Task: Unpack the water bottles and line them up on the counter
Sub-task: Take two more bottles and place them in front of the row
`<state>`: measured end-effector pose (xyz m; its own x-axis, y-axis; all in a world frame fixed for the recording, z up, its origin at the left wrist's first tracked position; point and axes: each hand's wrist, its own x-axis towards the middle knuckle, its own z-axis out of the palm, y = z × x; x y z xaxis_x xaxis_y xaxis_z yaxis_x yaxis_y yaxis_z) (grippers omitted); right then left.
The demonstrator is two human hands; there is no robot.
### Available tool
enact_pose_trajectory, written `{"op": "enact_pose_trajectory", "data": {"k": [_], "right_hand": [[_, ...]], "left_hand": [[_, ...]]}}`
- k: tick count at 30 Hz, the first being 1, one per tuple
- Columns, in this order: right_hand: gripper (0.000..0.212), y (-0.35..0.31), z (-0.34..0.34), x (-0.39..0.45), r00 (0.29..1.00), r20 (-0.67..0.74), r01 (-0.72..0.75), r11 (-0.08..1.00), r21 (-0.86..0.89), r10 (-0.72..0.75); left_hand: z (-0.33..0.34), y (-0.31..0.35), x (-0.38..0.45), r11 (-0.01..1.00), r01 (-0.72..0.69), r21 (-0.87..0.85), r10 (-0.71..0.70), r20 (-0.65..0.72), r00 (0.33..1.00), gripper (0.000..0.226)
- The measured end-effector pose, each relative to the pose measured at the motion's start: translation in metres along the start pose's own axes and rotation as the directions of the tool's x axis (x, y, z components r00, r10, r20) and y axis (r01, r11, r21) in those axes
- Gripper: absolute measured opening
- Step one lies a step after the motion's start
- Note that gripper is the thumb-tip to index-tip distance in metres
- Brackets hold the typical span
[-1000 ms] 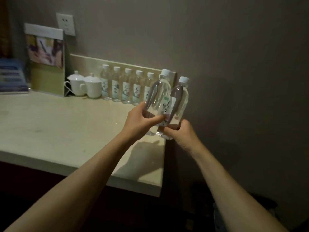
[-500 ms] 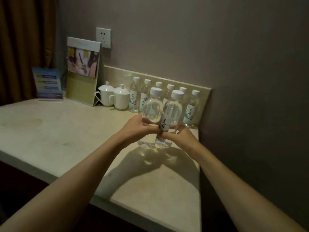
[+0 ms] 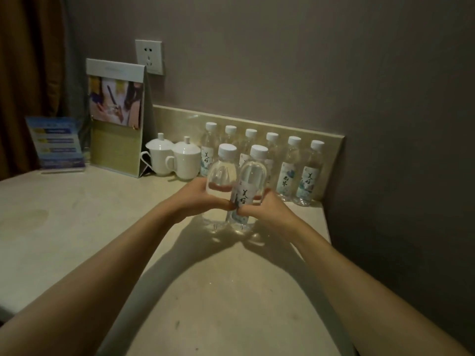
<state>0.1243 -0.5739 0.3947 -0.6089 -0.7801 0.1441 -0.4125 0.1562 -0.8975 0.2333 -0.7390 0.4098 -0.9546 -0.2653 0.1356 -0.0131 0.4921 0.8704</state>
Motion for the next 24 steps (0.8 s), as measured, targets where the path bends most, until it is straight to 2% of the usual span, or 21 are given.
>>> {"op": "enact_pose_trajectory", "data": {"k": [3, 7, 9, 14, 20, 22, 24], "right_hand": [[0.036, 0.007, 0.013, 0.021, 0.998, -0.04, -0.045, 0.999, -0.02, 0.044], [0.064, 0.005, 0.033, 0.047, 0.989, -0.109, -0.104, 0.994, -0.034, 0.099], [0.068, 0.002, 0.041, 0.059, 0.987, -0.124, -0.108, 0.993, -0.039, 0.102], [0.055, 0.0, 0.051, 0.08, 0.961, -0.233, -0.152, 0.988, 0.004, 0.148], [0.05, -0.001, 0.063, 0.09, 0.927, -0.333, -0.168, 0.985, 0.039, 0.171], [0.055, -0.003, 0.065, 0.089, 0.923, -0.347, -0.168, 0.986, 0.021, 0.165], [0.071, -0.003, 0.068, 0.086, 0.928, -0.329, -0.187, 0.982, -0.014, 0.172]], "left_hand": [[-0.022, -0.012, 0.018, 0.999, -0.025, 0.048, 0.024, 0.022, 0.999, 0.053], [-0.055, -0.029, 0.036, 0.999, -0.028, 0.016, 0.027, 0.062, 0.998, 0.06], [-0.069, -0.04, 0.047, 0.999, -0.042, -0.022, 0.044, 0.096, 0.994, 0.057], [-0.092, -0.061, 0.071, 0.992, -0.022, -0.127, 0.046, 0.188, 0.981, 0.049], [-0.092, -0.069, 0.085, 0.977, -0.042, -0.209, 0.08, 0.177, 0.981, 0.065], [-0.09, -0.071, 0.088, 0.971, -0.054, -0.234, 0.1, 0.187, 0.977, 0.071], [-0.087, -0.073, 0.091, 0.968, -0.075, -0.24, 0.125, 0.198, 0.972, 0.076]]}}
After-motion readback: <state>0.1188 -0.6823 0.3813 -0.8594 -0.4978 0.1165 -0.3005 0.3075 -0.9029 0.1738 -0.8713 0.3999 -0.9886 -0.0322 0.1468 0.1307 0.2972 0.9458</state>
